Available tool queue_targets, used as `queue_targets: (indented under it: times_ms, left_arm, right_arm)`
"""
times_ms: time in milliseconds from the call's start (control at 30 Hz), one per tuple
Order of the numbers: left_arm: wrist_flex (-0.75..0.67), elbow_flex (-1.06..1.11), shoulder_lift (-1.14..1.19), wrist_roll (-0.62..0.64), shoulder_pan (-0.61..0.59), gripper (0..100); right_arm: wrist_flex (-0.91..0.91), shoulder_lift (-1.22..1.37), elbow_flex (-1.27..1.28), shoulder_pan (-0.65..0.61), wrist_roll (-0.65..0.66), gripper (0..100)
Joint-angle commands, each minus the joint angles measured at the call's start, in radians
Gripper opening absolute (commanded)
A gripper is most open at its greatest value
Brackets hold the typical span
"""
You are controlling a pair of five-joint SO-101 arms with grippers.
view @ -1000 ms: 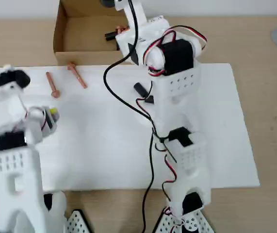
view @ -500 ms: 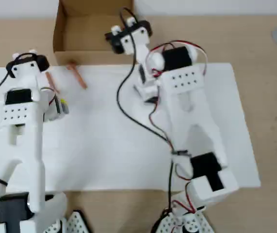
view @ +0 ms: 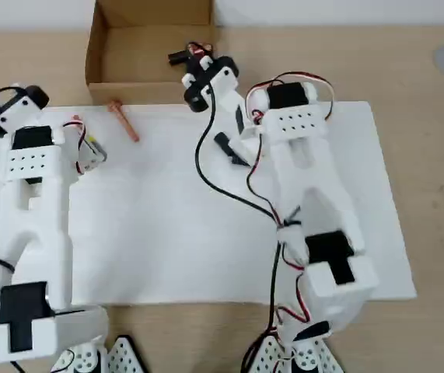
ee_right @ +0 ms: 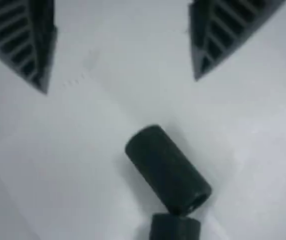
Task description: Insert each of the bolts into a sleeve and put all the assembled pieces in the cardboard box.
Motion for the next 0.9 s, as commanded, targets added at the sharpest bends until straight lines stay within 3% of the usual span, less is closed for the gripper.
queue_targets:
  times_ms: [0,500,867]
  left_arm:
    - [-0.037,-0.043,0.007,0.052,-0.046,22]
    - [-0.097,-0.040,0.113,0.098,-0.078,22]
    - [-0.103,-0.048,0.096,0.098,-0.078,22]
  right_arm:
    - [-0.021,0.027,-0.004,0.045,0.069,22.5]
    - [0.203,0.139,-0.133,0.044,0.502,22.5]
    - [0.281,0.317,-0.403,-0.036,0.512,22.5]
